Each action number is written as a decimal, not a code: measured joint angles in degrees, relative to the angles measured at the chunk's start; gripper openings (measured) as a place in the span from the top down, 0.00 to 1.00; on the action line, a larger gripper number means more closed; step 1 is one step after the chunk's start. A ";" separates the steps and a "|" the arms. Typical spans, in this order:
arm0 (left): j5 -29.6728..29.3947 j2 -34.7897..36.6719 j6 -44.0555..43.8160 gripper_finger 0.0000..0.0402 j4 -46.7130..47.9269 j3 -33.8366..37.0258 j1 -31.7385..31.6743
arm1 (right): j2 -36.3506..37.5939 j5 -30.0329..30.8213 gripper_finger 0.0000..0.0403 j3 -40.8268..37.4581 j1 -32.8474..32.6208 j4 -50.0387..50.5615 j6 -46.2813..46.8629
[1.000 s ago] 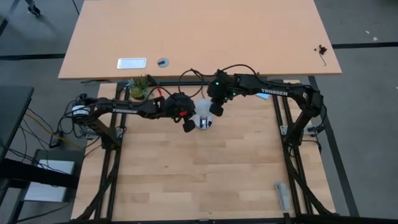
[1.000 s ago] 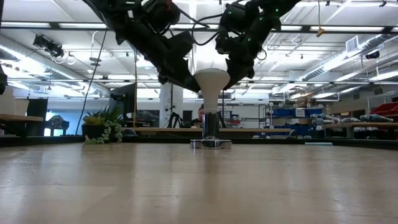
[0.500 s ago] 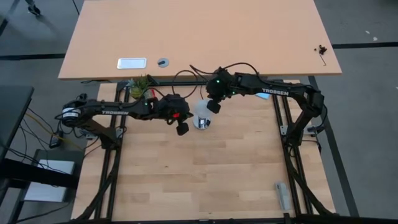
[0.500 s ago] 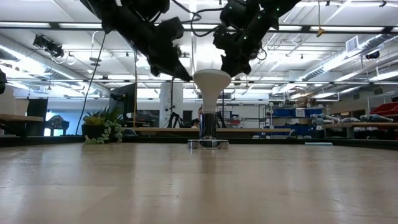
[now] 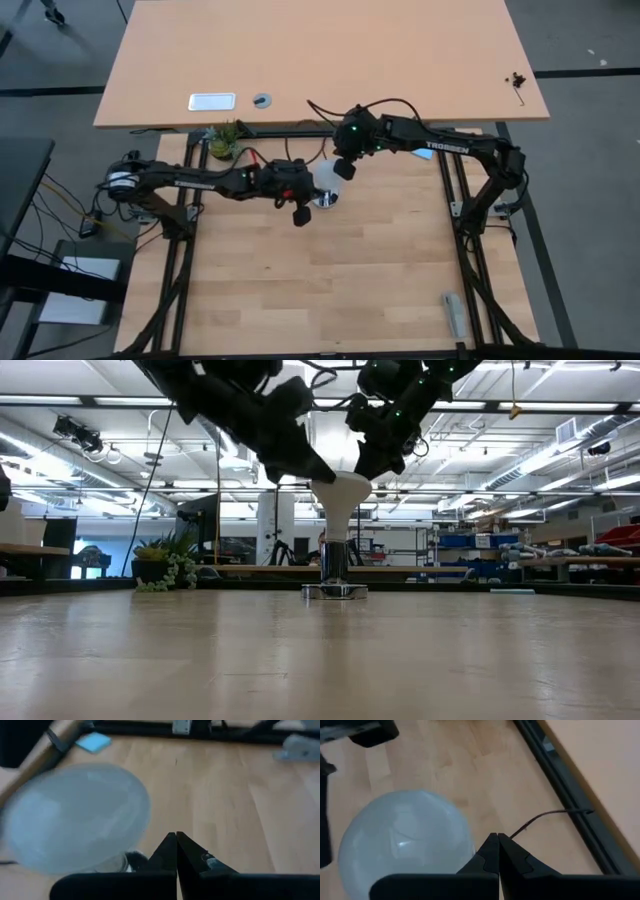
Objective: Screw lightbulb
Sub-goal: Insert the white lightbulb into the desk lamp
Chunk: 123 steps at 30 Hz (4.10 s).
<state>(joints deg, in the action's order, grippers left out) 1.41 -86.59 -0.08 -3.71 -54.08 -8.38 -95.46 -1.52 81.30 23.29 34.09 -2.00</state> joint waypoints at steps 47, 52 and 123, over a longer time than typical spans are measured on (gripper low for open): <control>-1.19 -4.11 1.10 1.00 -8.06 -0.02 -1.38 | -2.21 -3.51 0.98 -0.01 -1.09 -2.18 -3.15; -1.90 -4.09 1.14 1.00 -7.40 -0.07 -1.77 | -2.19 -3.54 0.98 0.04 -1.05 -0.82 -3.04; -7.17 -5.60 1.16 1.00 -4.32 0.00 -0.13 | 1.08 -3.66 0.98 -0.16 -9.54 -3.14 -2.56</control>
<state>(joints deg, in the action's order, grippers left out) -5.76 -92.18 1.08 -8.03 -54.08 -8.51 -94.38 -5.19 81.14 13.75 30.94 -4.56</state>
